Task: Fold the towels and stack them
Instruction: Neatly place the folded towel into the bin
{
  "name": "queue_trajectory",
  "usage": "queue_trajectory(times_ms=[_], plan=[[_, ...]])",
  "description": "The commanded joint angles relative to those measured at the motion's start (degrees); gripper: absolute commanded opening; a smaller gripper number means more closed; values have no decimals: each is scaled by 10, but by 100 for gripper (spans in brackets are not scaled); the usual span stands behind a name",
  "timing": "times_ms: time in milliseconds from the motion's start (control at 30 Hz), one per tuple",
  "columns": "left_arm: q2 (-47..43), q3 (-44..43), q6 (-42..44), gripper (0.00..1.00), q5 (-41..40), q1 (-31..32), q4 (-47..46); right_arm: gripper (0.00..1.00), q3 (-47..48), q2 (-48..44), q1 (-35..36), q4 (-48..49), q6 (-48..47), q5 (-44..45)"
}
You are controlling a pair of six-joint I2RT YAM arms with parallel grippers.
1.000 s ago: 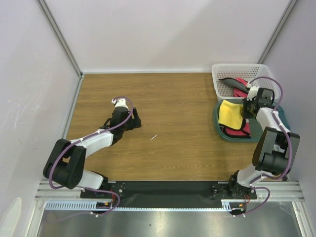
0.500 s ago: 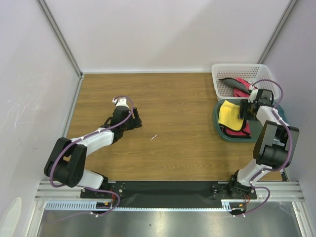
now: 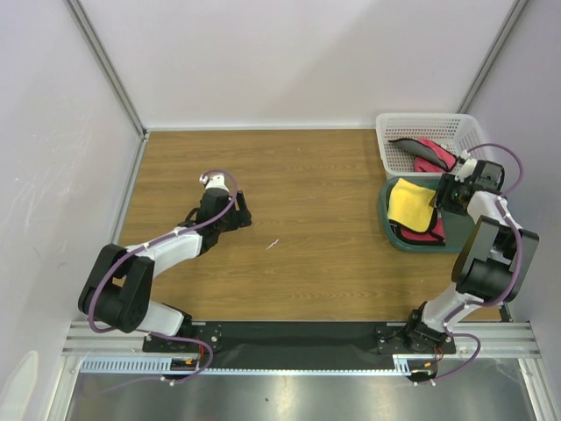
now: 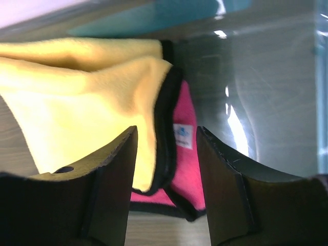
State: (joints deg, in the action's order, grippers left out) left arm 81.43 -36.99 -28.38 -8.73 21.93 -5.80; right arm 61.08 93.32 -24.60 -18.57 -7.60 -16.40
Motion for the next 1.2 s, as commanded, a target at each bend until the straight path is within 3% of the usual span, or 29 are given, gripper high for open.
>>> queue_trajectory(times_ms=[0,300,567,1000,1067,1167], plan=[[-6,-19,6,81,3,-5,-11,54,2,25,-1,41,5,-42],[17,-43,11,81,3,-5,9,56,17,88,-1,94,13,-49],[32,-63,13,80,10,-5,21,54,-11,64,-1,150,14,-86],[35,-67,6,79,15,-5,27,54,61,124,14,113,-2,-103],[35,-67,6,79,17,-5,30,47,67,130,17,109,-4,-101],[32,-66,5,79,14,-6,33,23,78,139,20,88,-5,-94]])
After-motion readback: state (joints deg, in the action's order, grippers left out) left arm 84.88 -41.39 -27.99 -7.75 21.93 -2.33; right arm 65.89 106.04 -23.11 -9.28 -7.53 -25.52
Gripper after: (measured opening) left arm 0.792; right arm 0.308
